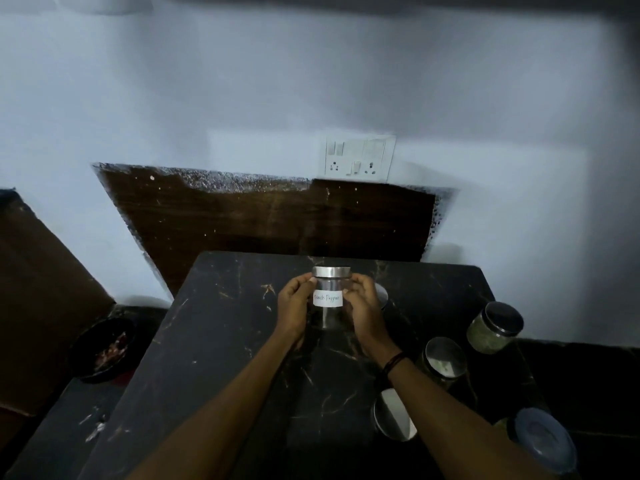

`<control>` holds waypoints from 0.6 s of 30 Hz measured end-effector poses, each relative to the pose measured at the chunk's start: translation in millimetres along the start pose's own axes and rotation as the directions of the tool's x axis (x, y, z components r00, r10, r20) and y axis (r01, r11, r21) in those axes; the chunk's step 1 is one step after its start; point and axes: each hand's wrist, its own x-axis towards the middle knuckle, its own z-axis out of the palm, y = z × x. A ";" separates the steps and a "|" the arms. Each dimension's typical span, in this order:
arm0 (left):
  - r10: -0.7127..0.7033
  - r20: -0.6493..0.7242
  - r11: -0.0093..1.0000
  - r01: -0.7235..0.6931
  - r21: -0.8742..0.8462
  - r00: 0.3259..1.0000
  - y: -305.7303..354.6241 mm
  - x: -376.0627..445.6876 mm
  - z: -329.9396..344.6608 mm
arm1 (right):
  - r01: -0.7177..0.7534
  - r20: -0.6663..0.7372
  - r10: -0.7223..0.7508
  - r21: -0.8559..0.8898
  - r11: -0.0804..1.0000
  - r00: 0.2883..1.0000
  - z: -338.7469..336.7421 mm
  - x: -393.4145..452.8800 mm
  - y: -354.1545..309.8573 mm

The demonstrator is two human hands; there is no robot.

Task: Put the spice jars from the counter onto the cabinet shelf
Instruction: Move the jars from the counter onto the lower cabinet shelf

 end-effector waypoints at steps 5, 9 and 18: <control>0.220 0.012 0.975 -0.220 0.021 0.976 79.7 19.8 26.7 | 0.157 0.019 -0.158 0.036 0.987 0.987 7.8 29.9 -74.0; 0.373 0.039 0.928 -0.372 -0.032 0.927 153.6 25.6 48.7 | 0.346 0.033 -0.346 0.027 0.938 0.938 15.4 46.2 -148.7; 0.687 0.080 0.726 -0.687 -0.032 0.723 330.7 10.2 91.5 | 0.666 0.036 -0.666 0.017 0.746 0.745 34.9 55.3 -327.1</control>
